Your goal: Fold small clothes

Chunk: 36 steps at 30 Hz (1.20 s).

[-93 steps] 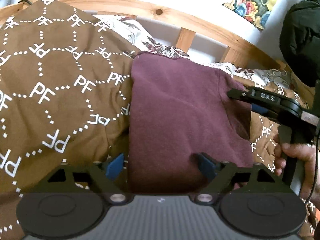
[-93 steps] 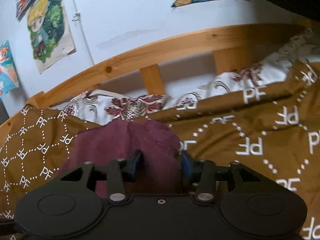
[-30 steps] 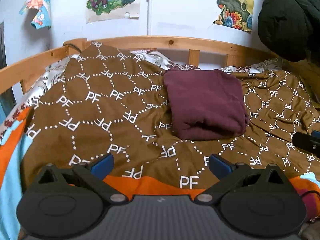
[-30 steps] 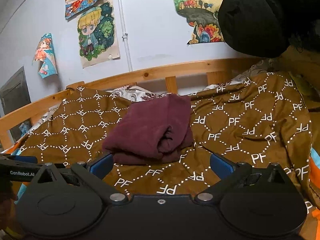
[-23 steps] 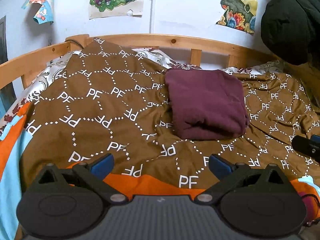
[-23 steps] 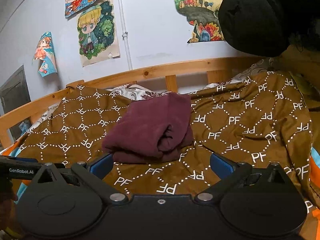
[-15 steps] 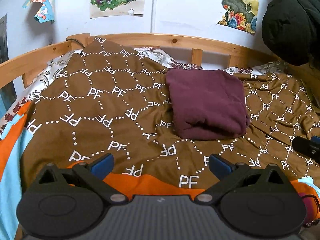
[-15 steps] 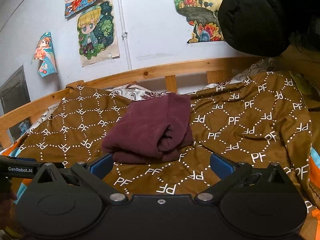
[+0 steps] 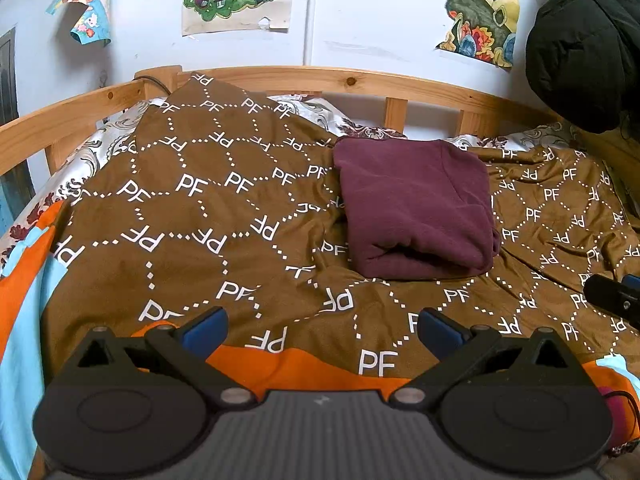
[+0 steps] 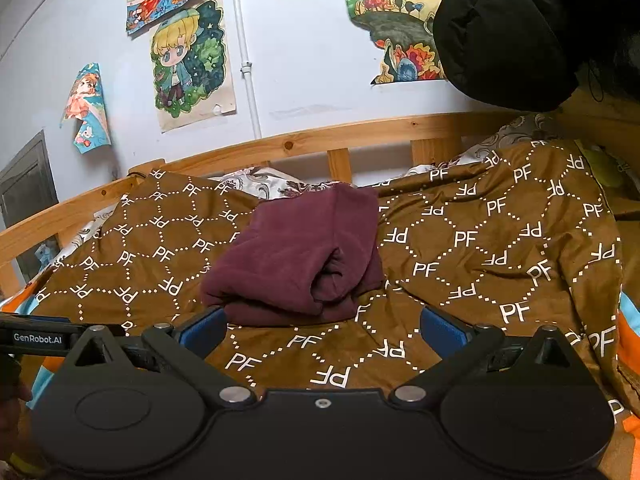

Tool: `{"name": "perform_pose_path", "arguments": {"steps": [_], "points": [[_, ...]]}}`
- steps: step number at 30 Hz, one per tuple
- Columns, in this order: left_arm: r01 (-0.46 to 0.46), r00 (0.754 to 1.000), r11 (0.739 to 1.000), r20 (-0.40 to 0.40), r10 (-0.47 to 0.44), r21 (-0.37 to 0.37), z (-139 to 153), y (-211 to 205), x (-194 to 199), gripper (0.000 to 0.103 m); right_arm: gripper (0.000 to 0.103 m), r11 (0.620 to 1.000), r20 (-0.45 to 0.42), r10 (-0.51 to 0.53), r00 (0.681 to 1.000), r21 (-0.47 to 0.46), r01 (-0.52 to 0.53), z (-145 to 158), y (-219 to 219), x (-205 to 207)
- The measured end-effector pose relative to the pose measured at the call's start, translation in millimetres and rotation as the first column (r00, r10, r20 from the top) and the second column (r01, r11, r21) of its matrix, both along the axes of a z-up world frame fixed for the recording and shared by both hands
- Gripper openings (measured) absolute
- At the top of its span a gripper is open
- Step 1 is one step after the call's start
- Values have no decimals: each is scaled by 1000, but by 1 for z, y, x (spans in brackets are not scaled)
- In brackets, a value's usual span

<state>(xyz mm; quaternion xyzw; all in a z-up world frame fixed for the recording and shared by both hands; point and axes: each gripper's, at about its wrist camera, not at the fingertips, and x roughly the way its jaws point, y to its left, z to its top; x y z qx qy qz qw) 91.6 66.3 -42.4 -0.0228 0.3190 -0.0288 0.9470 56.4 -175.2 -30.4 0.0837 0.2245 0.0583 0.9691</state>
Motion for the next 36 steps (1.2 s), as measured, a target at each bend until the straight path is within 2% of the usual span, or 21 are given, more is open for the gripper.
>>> {"name": "perform_pose_path", "arguments": {"steps": [36], "points": [[-2, 1000, 1000, -1, 2, 9, 0, -3, -2, 102, 102, 1000, -8, -17, 1000, 5, 17, -4, 2, 1]]}}
